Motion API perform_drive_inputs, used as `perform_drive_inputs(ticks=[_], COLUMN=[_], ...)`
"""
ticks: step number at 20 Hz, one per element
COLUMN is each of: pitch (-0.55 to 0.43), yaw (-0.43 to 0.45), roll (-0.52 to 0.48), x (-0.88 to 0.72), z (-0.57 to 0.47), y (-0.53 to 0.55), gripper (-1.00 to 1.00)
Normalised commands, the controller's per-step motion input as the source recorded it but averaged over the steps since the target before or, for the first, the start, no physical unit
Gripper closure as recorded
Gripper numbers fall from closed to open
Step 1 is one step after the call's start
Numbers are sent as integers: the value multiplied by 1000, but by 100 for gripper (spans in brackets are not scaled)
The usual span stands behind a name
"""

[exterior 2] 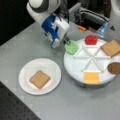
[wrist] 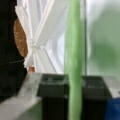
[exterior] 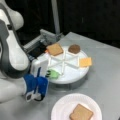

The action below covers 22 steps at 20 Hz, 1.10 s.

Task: Ingredient selection for cheeseburger or sandwich

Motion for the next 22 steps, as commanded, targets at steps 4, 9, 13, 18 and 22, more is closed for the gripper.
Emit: perform_drive_inputs(ticks=[4, 9, 13, 18, 22], pitch=[98, 101, 98, 84, 111], yaw=[126, 137, 156, 176, 165], roll=[104, 65, 66, 77, 109], x=[150, 230, 416, 699, 793], z=[197, 117, 29, -17, -42], y=[-222, -155, -121, -170, -255], gripper=[100, 100, 100, 100, 100])
